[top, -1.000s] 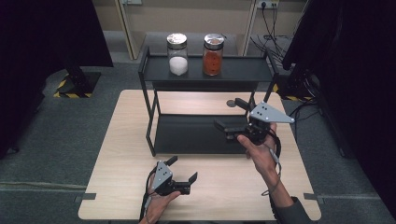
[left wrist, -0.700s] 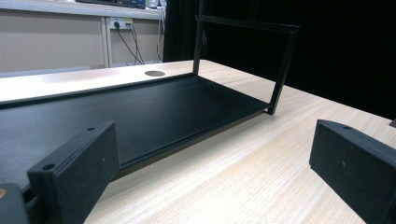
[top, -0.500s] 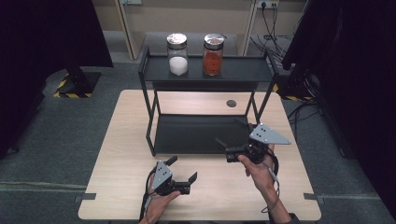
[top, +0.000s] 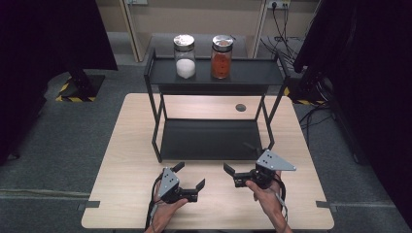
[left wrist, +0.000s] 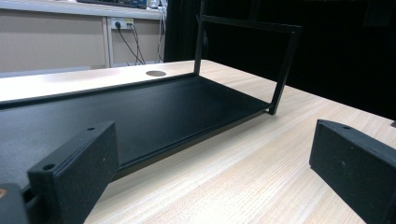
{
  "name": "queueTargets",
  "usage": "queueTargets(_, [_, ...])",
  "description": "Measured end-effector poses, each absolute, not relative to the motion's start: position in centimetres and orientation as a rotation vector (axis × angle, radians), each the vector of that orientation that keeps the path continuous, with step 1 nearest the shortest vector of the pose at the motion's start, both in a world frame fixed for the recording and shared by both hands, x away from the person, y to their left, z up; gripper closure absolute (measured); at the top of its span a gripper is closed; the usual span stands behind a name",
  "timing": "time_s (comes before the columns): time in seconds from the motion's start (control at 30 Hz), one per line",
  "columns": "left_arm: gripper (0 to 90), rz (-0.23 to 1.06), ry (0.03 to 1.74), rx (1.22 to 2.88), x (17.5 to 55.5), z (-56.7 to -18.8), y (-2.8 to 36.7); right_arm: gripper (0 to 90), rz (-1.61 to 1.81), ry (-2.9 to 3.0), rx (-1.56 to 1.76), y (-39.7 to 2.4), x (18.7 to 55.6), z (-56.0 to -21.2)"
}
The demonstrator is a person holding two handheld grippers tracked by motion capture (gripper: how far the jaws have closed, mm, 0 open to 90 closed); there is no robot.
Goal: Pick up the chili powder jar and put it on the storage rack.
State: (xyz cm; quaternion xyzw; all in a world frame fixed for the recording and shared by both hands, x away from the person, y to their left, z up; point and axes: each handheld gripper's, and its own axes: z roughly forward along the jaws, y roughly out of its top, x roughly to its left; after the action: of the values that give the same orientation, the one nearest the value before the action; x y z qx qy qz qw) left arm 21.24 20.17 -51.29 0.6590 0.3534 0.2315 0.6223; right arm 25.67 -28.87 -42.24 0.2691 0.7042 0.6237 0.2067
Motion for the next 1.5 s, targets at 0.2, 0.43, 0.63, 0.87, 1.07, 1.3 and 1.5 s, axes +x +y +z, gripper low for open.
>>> queueTargets(0.2, [1.1,0.53,0.815,1.511,21.2,-51.3,20.2,0.4,1.743,1.971,0.757,-29.0,25.4,-43.9])
queueTargets(0.43, [1.1,0.533,0.817,1.511,21.2,-51.3,20.2,0.4,1.741,1.994,0.756,-28.9,25.2,-45.3])
queueTargets(0.63, [1.1,0.531,0.822,1.509,21.3,-51.3,20.2,0.4,1.741,2.007,0.772,-28.9,25.2,-46.6])
queueTargets(0.87, [1.1,0.531,0.817,1.509,21.3,-51.3,20.3,0.4,1.727,2.026,0.771,-28.5,25.2,-47.6])
queueTargets(1.07, [1.1,0.531,0.818,1.505,21.4,-51.3,20.3,0.4,1.724,2.04,0.775,-28.3,25.2,-48.3])
queueTargets(1.3, [1.1,0.526,0.822,1.499,21.3,-51.3,20.5,0.4,1.72,2.046,0.79,-28.1,25.2,-48.7])
queueTargets(1.5, [1.1,0.524,0.822,1.5,21.3,-51.3,20.5,0.4,1.716,2.042,0.796,-28.1,25.2,-48.8])
